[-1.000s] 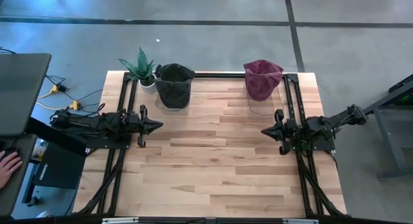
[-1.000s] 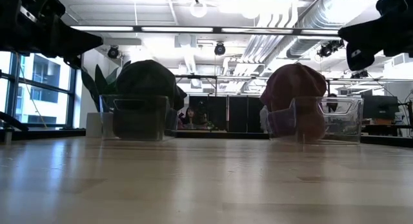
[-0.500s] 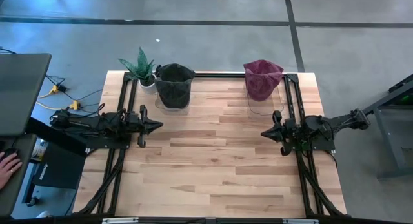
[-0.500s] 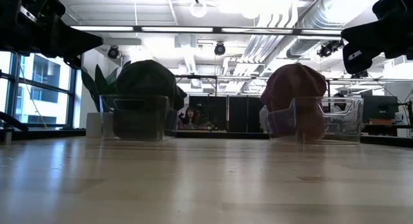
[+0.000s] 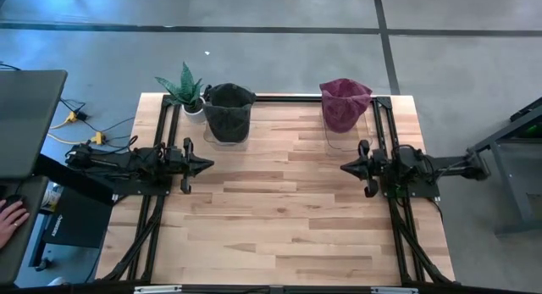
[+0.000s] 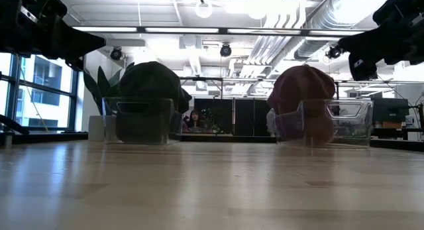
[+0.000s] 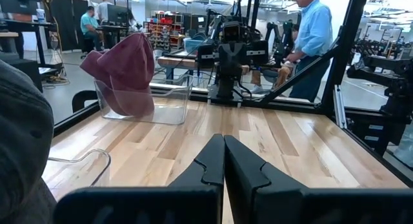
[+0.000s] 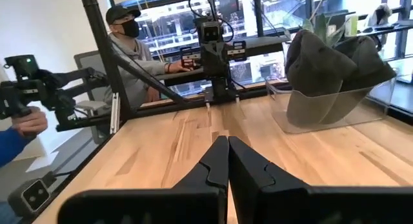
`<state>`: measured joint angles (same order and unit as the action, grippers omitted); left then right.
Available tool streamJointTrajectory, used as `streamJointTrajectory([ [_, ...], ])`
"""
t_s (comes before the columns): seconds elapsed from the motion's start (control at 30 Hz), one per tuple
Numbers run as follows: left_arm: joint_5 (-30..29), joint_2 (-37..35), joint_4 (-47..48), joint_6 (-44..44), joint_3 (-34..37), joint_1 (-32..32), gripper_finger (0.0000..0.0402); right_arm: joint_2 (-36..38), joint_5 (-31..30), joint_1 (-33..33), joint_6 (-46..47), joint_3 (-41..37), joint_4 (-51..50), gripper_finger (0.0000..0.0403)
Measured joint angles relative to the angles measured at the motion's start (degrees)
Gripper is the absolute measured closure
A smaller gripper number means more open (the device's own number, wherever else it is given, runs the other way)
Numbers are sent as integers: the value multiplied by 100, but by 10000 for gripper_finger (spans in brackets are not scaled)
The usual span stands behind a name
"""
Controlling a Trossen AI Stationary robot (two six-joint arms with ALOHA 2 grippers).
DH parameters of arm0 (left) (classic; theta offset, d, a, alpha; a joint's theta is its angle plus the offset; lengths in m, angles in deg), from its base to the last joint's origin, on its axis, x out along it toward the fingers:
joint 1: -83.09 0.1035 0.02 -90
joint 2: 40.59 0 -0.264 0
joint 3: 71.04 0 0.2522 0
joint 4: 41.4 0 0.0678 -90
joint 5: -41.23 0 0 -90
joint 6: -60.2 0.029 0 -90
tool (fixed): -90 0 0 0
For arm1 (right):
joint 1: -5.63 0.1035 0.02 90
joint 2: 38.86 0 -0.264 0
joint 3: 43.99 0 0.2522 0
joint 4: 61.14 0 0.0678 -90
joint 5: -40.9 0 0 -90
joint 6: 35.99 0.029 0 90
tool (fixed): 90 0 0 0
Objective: Pick & Place hat
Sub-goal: Return to Home Position
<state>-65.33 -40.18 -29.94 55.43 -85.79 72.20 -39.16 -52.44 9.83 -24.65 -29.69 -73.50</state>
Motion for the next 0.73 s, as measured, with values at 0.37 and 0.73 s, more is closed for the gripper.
streamJointTrajectory([
  [0.37, -2, 0, 2, -13, 0, 0, 401, 0, -159, 382, -320, 0, 24, 403],
  [0.73, 293, 154, 36, -186, 1, 3, 401, 0, 25, 383, -375, -2, -1, 403],
])
